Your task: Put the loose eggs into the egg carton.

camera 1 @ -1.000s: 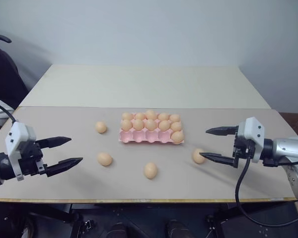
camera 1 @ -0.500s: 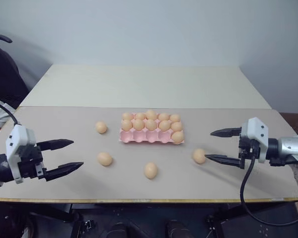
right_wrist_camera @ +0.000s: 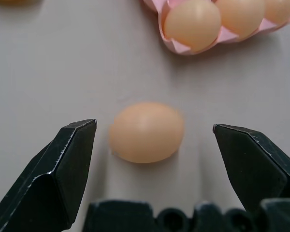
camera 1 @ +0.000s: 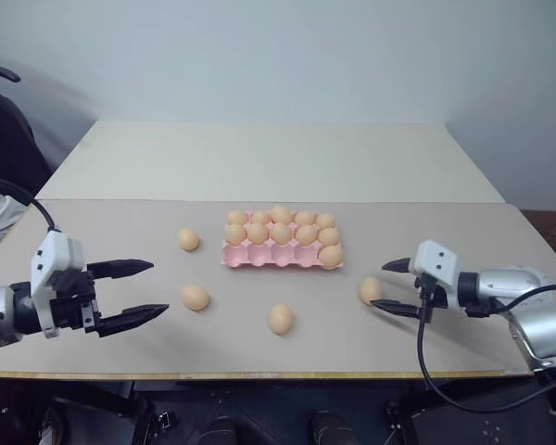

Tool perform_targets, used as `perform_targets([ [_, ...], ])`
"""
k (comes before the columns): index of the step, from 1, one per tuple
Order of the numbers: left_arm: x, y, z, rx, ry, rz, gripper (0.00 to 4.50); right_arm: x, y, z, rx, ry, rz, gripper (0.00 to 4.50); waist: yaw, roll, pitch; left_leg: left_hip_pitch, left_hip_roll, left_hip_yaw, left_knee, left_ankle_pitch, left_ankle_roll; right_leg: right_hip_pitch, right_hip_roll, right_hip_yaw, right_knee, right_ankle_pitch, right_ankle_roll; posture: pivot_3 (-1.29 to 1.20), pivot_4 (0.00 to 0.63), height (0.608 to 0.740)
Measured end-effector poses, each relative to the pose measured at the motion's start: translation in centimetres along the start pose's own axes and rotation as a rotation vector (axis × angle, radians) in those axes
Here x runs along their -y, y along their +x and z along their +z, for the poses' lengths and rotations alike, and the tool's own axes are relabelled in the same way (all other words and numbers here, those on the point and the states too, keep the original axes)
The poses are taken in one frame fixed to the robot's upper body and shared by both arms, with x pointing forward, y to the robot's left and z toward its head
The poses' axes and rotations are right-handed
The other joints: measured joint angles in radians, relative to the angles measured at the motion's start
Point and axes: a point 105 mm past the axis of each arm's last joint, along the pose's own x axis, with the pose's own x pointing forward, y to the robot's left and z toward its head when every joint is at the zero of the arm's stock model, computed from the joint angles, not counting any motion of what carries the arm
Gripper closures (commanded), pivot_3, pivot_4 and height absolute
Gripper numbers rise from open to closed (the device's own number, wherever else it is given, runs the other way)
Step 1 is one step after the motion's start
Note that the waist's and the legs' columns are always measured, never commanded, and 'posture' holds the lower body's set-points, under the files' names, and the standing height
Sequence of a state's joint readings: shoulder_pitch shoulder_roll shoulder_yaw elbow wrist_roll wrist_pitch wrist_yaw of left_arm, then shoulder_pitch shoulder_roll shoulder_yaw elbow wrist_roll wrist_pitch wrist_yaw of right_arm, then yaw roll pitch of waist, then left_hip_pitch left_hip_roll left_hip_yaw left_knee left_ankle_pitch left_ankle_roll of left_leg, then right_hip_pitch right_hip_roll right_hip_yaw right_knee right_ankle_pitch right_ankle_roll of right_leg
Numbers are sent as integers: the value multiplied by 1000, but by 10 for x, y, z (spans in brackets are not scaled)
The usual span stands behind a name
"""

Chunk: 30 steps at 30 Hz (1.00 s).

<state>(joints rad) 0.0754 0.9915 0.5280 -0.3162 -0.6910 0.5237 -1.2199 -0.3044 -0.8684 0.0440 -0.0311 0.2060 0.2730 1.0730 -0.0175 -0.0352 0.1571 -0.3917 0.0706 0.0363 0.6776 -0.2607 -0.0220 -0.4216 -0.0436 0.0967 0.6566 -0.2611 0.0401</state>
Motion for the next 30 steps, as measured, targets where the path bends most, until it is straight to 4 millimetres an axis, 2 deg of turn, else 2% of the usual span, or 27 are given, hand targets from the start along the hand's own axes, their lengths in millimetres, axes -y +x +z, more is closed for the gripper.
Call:
perform_targets([
  [5,0,0,0,-4,1,-8,0,-1,18,-9,-21,7,13,27,-2,0,0,0,0,0,0,0,0,0,0,0,1,0,0,0,150,740],
  [8,0,-1,0,-6,-2,-7,0,-1,22,-15,-27,26,15,592,0,0,0,0,0,0,0,0,0,0,0,0,0,0,0,0,150,740],
  [11,1,-1,0,-8,-3,-6,0,-2,26,-13,-15,24,18,1643,0,0,0,0,0,0,0,0,0,0,0,0,0,0,0,0,150,740],
  [12,1,-1,0,-8,-2,-7,0,-2,26,-13,-14,23,18,1863,0,0,0,0,0,0,0,0,0,0,0,0,0,0,0,0,150,740],
  [15,1,0,0,-9,-3,-6,0,-2,25,-7,6,10,17,1903,0,0,0,0,0,0,0,0,0,0,0,0,0,0,0,0,150,740],
  [19,1,-1,-1,-10,-3,-5,0,2,23,16,83,-8,-9,1903,-3,0,0,0,0,0,0,0,0,0,0,0,1,0,0,0,150,740],
  [22,0,-1,1,-12,5,-4,0,10,31,51,195,-31,-38,1903,-12,0,0,1,0,0,0,0,0,0,0,0,2,0,0,0,150,740],
  [26,-2,0,5,-5,20,-3,0,20,53,99,307,-81,-70,1903,-22,0,0,0,0,0,0,0,0,0,0,0,2,0,0,0,150,740],
  [28,-3,1,7,-3,25,-2,0,24,69,107,298,-81,-84,1903,-25,0,0,0,0,0,0,0,0,-1,0,0,1,0,0,0,150,740],
  [30,-3,2,7,-1,27,-3,0,29,85,105,253,-60,-108,1903,-23,0,0,-2,0,0,0,0,0,-2,0,0,1,0,0,0,150,740],
])
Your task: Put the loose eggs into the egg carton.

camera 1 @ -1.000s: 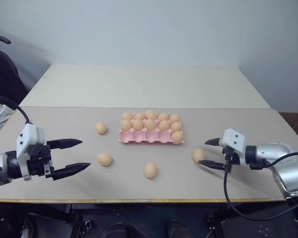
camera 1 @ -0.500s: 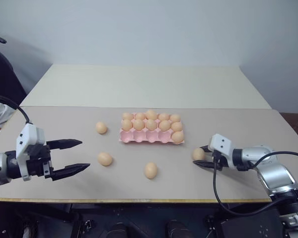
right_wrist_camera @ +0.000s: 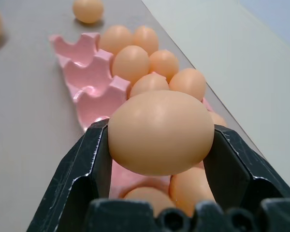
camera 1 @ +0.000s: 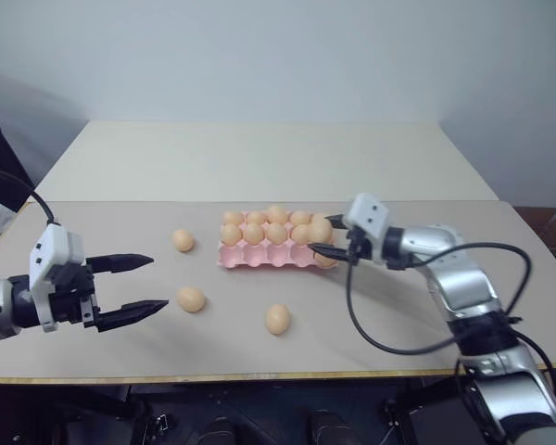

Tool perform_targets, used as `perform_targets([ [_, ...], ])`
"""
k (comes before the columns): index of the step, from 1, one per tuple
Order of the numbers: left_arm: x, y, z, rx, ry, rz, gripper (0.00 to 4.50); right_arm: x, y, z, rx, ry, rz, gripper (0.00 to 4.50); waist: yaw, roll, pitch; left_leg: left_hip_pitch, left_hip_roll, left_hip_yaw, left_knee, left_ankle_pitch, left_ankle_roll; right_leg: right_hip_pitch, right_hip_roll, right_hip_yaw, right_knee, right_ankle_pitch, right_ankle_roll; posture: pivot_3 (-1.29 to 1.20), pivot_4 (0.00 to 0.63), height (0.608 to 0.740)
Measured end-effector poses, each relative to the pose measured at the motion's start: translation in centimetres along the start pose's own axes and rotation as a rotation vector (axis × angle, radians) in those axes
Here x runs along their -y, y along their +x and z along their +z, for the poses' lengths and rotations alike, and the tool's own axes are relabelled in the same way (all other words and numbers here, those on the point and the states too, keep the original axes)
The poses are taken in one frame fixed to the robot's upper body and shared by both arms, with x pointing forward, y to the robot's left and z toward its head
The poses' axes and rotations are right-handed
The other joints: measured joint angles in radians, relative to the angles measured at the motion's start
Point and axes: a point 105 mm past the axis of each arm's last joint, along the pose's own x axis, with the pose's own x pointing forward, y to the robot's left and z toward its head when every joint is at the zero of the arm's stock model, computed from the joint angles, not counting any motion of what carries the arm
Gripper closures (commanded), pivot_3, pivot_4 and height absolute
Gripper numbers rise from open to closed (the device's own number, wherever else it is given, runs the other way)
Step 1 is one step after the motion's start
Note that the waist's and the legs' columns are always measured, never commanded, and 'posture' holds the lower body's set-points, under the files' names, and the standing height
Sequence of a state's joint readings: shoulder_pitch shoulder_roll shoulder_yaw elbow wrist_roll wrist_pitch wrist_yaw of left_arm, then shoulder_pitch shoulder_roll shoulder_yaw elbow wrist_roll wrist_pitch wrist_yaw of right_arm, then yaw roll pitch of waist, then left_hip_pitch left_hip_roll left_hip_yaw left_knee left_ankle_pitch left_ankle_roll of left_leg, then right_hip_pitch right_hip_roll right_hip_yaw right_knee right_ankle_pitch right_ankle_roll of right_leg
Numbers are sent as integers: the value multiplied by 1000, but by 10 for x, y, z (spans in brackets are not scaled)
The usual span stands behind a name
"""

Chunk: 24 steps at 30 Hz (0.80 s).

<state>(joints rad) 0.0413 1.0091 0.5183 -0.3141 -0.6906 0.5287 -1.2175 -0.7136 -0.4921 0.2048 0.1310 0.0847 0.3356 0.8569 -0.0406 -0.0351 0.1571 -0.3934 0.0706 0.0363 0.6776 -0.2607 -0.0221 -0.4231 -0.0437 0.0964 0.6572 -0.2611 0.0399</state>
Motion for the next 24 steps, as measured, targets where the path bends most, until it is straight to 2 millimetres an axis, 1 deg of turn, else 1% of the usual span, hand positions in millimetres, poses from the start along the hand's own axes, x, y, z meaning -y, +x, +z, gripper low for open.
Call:
perform_targets([
  [2,0,0,0,0,0,0,0,3,11,-9,-54,2,-24,1903,1,0,0,-1,0,0,0,0,0,-1,0,0,0,0,0,0,150,740],
  [3,0,0,0,-1,-1,0,0,3,13,-13,-75,2,-30,1903,1,0,0,-1,0,0,0,0,0,-1,0,0,0,0,0,0,150,740],
  [5,1,-1,-2,-7,-9,2,0,2,14,-20,-104,4,-29,1903,0,0,0,-2,0,0,0,0,0,-1,0,0,0,0,0,0,150,740],
  [7,2,-2,-4,-13,-13,6,0,1,14,-21,-109,3,-19,1903,-2,0,0,-2,0,0,0,0,0,-2,0,0,0,0,0,0,150,740],
  [9,4,-2,-5,-18,-14,4,0,-1,14,-21,-110,3,0,1200,-3,0,0,-2,0,0,0,0,0,-2,0,0,0,0,0,0,150,740],
  [10,5,-2,-5,-20,-13,3,0,-4,14,-20,-104,0,18,1002,-4,0,0,-1,0,0,0,0,0,-2,0,0,1,0,0,0,150,740],
  [13,5,-4,-5,-18,-13,14,0,-11,14,-16,-83,-3,54,8,-4,0,0,-1,0,0,0,0,0,-2,0,0,1,0,0,0,150,740],
  [18,4,-4,-5,-17,-13,18,0,-12,14,-14,-79,-4,60,8,-4,0,0,-1,0,0,0,0,0,-1,0,0,1,0,0,0,150,740],
  [21,4,-4,-5,-16,-13,19,0,-13,12,-9,-67,-15,60,8,-4,0,0,-1,0,0,0,0,0,-1,0,0,1,0,0,0,150,740],
  [23,4,-4,-4,-14,-10,17,0,-15,1,-3,-35,-7,73,8,-2,0,0,-2,0,0,0,0,0,-2,0,0,0,0,0,0,150,740],
  [24,4,-5,-4,-15,-12,15,0,-16,-13,0,-7,-3,86,8,4,1,0,-2,0,-1,0,0,0,-2,0,-1,-1,0,0,0,150,740],
])
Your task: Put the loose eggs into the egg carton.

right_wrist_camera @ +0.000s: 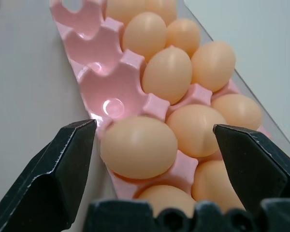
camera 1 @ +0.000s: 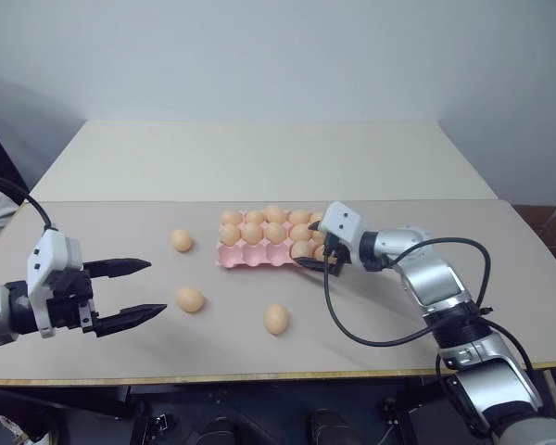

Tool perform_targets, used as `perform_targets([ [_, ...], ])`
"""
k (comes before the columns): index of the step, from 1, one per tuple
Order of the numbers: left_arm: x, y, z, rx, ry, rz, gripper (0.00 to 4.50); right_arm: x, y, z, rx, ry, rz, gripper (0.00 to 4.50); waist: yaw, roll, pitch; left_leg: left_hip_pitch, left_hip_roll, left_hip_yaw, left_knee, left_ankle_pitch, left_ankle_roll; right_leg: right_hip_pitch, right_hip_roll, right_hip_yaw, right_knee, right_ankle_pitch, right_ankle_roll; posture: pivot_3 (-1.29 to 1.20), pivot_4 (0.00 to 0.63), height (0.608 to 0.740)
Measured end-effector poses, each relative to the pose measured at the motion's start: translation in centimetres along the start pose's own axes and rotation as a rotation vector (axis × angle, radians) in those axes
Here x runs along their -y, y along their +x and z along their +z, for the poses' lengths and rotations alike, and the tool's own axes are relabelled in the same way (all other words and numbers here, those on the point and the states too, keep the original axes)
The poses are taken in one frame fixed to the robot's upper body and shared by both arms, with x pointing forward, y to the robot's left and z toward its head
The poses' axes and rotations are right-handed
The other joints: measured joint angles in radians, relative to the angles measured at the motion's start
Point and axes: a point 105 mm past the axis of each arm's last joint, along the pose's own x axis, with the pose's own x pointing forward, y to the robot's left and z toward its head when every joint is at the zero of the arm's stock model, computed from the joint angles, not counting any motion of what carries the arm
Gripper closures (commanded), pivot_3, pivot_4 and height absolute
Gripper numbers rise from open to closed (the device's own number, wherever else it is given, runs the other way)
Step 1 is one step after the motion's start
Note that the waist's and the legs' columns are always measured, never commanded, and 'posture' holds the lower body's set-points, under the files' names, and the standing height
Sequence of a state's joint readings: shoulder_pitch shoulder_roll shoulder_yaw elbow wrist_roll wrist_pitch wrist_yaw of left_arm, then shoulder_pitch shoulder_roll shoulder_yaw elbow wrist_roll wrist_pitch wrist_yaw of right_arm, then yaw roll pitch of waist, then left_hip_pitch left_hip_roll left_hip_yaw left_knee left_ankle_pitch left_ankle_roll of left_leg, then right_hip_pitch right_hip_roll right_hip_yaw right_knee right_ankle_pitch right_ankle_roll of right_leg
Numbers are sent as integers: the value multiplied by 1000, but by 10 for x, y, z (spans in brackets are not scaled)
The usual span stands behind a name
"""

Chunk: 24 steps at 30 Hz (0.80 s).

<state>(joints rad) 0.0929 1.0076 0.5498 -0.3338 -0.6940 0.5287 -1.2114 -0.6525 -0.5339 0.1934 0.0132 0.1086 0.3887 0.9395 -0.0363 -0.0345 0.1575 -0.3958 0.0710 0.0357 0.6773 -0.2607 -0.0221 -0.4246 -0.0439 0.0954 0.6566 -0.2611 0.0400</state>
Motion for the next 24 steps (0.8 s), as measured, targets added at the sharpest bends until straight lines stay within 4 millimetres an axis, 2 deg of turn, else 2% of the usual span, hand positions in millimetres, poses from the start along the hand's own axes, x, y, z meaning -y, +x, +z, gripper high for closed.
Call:
perform_targets([
  [3,-3,-7,-3,-5,-20,6,0,-4,-41,6,46,-10,20,8,11,0,0,-1,0,0,0,0,0,0,0,0,-2,0,0,0,150,740],
  [5,-7,-14,-5,-5,-36,18,0,-6,-65,3,38,-10,28,8,17,0,0,0,0,0,0,0,0,1,0,-1,-2,0,0,0,150,740],
  [11,-5,-28,-13,-21,-99,-9,0,-26,-125,-24,-69,73,143,8,16,0,0,4,0,1,0,0,0,3,0,1,0,-1,0,0,150,740],
  [13,-7,-35,-17,-27,-121,5,0,-29,-138,-27,-93,79,159,8,11,0,0,6,0,1,0,0,0,4,0,1,1,-1,-1,0,150,740],
  [24,-7,-37,-15,-28,-123,3,0,-34,-140,-23,-79,74,160,8,1,0,0,4,0,1,0,0,0,3,0,1,0,-1,0,0,150,740],
])
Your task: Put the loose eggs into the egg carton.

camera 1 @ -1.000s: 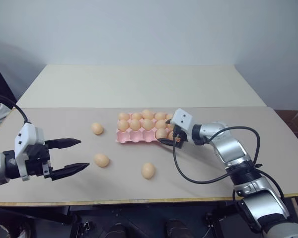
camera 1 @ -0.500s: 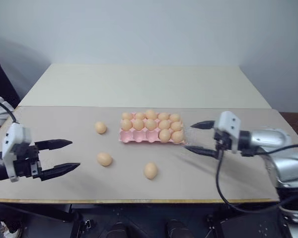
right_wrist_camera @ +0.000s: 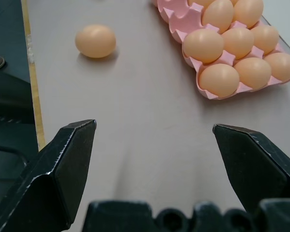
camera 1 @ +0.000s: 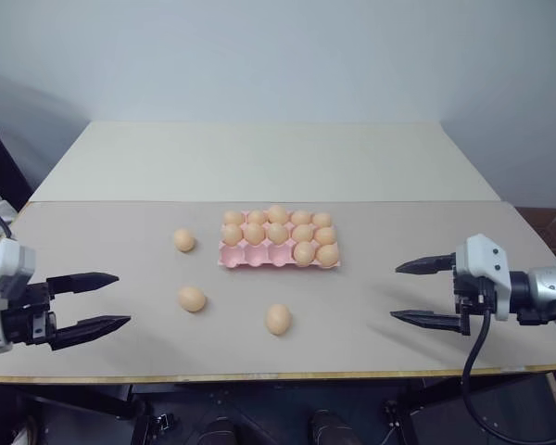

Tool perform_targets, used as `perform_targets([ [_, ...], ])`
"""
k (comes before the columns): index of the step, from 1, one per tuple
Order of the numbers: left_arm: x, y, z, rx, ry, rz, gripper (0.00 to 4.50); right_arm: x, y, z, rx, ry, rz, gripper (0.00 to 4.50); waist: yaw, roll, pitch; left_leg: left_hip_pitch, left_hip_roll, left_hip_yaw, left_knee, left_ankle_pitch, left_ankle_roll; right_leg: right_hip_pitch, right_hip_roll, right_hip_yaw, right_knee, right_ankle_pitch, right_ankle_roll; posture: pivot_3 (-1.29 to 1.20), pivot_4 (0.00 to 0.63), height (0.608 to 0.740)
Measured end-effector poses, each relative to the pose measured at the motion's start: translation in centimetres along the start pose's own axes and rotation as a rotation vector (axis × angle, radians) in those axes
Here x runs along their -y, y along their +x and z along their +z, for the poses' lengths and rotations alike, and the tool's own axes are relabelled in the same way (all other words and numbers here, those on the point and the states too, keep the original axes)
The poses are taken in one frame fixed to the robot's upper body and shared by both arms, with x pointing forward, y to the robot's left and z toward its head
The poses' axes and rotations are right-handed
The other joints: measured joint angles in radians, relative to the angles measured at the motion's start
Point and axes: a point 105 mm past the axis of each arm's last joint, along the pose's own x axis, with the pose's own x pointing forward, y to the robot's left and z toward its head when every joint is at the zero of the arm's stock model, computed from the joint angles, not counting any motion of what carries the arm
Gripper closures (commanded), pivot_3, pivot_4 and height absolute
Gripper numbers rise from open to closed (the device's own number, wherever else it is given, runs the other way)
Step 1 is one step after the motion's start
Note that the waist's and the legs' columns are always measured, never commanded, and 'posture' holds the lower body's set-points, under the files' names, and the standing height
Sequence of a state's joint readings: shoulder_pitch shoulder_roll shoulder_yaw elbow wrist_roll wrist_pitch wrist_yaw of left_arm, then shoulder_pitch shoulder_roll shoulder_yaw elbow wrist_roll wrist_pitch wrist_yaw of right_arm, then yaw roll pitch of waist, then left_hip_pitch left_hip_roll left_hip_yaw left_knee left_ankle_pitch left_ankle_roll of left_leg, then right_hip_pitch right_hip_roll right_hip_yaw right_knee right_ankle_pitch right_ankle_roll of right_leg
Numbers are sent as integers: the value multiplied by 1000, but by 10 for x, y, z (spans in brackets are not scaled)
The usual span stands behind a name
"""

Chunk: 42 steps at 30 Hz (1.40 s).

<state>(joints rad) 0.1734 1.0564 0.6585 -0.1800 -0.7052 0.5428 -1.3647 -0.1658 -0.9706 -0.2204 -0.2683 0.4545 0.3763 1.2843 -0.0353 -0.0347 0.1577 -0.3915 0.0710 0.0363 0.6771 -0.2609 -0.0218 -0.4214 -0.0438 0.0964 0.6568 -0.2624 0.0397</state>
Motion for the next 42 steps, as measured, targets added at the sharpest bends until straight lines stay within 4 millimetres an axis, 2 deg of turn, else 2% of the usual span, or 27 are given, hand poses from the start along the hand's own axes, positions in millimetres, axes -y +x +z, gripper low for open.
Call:
perform_targets([
  [5,-1,3,3,18,13,12,0,3,3,7,13,-30,-16,8,-3,0,0,1,0,0,0,0,0,0,0,0,1,0,0,0,150,740],
  [8,0,6,6,22,29,3,0,4,15,21,61,-71,-19,8,-9,0,0,1,0,0,0,0,0,0,0,0,1,0,0,0,150,740],
  [12,-1,10,9,30,42,-8,0,-4,53,35,115,-97,22,8,-10,0,0,1,0,0,0,0,0,-1,0,0,2,0,0,0,150,740],
  [16,0,14,9,29,41,-24,0,-19,105,36,109,-91,62,8,-9,0,0,-1,0,0,0,0,0,-2,0,0,2,0,0,0,150,740],
  [20,0,15,10,31,47,-28,0,-38,141,37,77,-100,113,8,-7,0,0,-2,0,0,0,0,0,-3,0,0,1,0,0,0,150,740],
  [24,2,14,9,28,43,-37,0,-53,156,34,52,-112,162,8,-1,0,0,-3,0,0,0,0,0,-3,0,-1,1,0,0,0,150,740],
  [33,3,14,8,21,39,-39,0,-59,179,27,9,-114,186,8,-5,0,0,-1,0,0,0,0,0,-3,0,-1,4,0,-1,0,150,740],
  [38,3,15,8,20,43,-40,0,-57,184,21,-14,-100,169,1609,-6,0,0,-1,0,0,0,0,0,-3,0,-1,4,0,-1,0,150,740],
  [39,3,15,8,19,45,-41,0,-57,184,21,-14,-100,169,1769,-6,0,0,-1,0,0,0,0,0,-3,0,-1,4,0,-1,0,150,740],
  [42,3,15,8,19,47,-40,0,-58,185,22,-6,-99,172,1791,-6,0,0,-1,0,0,0,0,0,-3,0,-1,4,0,-1,0,150,740],
])
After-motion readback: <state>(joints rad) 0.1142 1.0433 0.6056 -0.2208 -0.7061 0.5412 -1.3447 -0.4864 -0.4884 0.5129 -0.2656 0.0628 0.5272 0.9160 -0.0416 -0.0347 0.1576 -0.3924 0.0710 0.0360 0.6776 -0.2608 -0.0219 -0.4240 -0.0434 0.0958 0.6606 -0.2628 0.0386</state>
